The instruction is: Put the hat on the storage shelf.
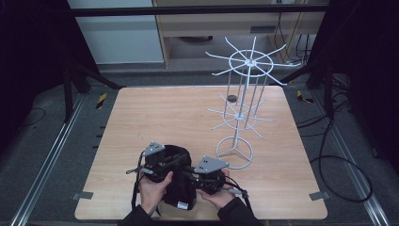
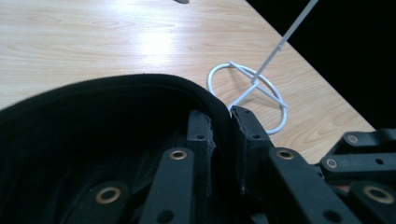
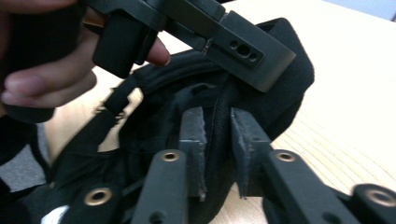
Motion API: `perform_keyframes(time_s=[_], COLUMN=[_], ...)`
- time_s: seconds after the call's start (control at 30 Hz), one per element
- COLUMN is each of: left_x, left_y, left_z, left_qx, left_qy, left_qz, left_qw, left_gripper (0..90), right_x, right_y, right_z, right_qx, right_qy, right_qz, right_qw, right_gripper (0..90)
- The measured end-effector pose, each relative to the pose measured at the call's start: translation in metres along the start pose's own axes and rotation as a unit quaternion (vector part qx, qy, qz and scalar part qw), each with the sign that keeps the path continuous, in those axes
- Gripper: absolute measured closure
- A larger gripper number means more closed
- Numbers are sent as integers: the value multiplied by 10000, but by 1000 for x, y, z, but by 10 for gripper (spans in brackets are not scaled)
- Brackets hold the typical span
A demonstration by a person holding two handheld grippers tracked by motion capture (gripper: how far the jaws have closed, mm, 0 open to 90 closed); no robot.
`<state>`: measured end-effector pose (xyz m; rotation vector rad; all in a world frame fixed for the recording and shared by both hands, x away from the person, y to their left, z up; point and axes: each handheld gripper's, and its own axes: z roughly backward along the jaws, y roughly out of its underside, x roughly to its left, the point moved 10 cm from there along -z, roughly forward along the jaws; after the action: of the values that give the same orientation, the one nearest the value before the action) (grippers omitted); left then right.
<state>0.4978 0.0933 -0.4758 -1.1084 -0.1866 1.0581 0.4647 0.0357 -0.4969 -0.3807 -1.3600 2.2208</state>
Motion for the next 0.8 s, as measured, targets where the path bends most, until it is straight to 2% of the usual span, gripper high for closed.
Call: perform_keyframes(time_s=[0.1,0.23,0.33,0.4,0.53,0.7,0.8], left_x=[-2,-4,-6,-10,-18,-29,-35], left_y=[-5,-13,-18,-24,-32,-37,-38], left_z=[6,16,22,28,38,43,45], left_qx=[-151,-322,-450,-577,-751,-874,-925], left_qy=[70,122,125,107,153,338,417], left_qz=[-17,-61,-167,-279,-507,-599,-669], left_qw=[9999,9994,9988,9979,9958,9938,9926], left_gripper=[798,809,817,820,824,825,826], right_x=[2,3,-3,-10,-16,-10,-8], right_y=[-3,-13,-17,-16,-6,-3,-2], right_z=[6,23,36,41,36,25,22], right_qx=[-57,-258,-361,-390,-253,-229,-261], right_qy=[-102,-205,-86,10,-34,-236,-356], right_qz=[-45,-106,-102,-182,-394,-470,-493], right_qw=[9999,9994,9993,9991,9989,9984,9978], right_gripper=[682,613,578,563,508,440,451])
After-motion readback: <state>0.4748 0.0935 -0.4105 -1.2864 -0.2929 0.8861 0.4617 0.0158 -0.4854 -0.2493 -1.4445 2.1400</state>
